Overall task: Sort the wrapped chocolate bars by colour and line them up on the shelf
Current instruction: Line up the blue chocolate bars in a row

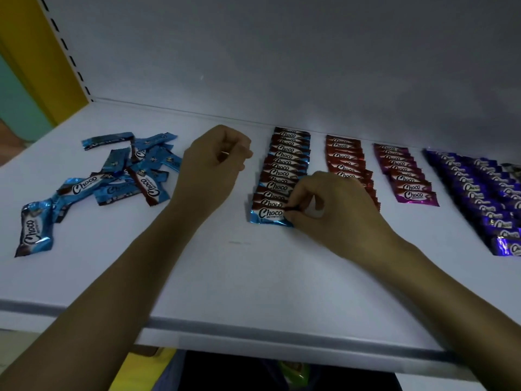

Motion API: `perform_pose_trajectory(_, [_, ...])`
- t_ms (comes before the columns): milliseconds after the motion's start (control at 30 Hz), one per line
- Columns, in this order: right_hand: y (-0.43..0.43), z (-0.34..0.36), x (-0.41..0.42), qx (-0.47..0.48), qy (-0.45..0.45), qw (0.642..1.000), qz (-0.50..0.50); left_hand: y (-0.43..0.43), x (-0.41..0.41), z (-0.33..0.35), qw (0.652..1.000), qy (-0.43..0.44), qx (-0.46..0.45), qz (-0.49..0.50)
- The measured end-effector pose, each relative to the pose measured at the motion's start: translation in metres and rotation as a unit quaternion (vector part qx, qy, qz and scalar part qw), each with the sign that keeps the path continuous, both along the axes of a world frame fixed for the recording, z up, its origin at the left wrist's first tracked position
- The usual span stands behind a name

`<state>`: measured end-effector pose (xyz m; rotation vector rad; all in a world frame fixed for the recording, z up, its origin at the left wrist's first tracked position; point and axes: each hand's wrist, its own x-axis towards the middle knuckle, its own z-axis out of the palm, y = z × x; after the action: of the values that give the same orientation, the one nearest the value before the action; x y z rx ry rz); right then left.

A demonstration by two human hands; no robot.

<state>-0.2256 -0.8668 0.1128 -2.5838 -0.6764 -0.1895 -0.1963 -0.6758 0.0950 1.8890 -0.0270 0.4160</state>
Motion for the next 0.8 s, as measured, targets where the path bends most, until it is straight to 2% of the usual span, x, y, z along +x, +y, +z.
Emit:
perform_pose_trajectory(167, [-0.001, 0.006, -0.002, 0.028, 0.018, 0.999, -0.009, 0.000, -0.003, -0.008, 0.978, -0.060, 0.201, 0.003])
perform_pose_trajectory(333, [0.015, 0.023, 0.015, 0.041, 0.026, 0.998, 0.032, 0.006, -0.005, -0.004, 0.961, -0.060, 0.270, -0.017])
perform_pose_trajectory(433, [0.044, 0.036, 0.032, 0.087, 0.017, 0.994, 0.069, 0.020, -0.011, 0.013, 0.931, -0.062, 0.359, -0.003])
perform_pose_trajectory(500, [0.066, 0.039, 0.043, 0.093, 0.019, 0.991, 0.094, 0.041, -0.024, 0.021, 0.918, -0.020, 0.395, 0.040])
perform_pose_trajectory(600, [0.098, 0.029, 0.061, 0.044, 0.050, 0.991, 0.120, 0.083, -0.059, 0.015, 0.900, 0.060, 0.414, 0.127])
perform_pose_trajectory(667, [0.119, 0.018, 0.071, -0.008, 0.080, 0.990, 0.118, 0.108, -0.086, 0.005, 0.873, 0.162, 0.420, 0.186])
perform_pose_trajectory(733, [0.137, 0.009, 0.076, -0.067, 0.080, 0.989, 0.109, 0.122, -0.104, -0.004, 0.849, 0.268, 0.410, 0.200])
perform_pose_trajectory(800, [0.153, 0.004, 0.077, -0.098, 0.070, 0.988, 0.100, 0.124, -0.105, -0.008, 0.853, 0.285, 0.395, 0.186])
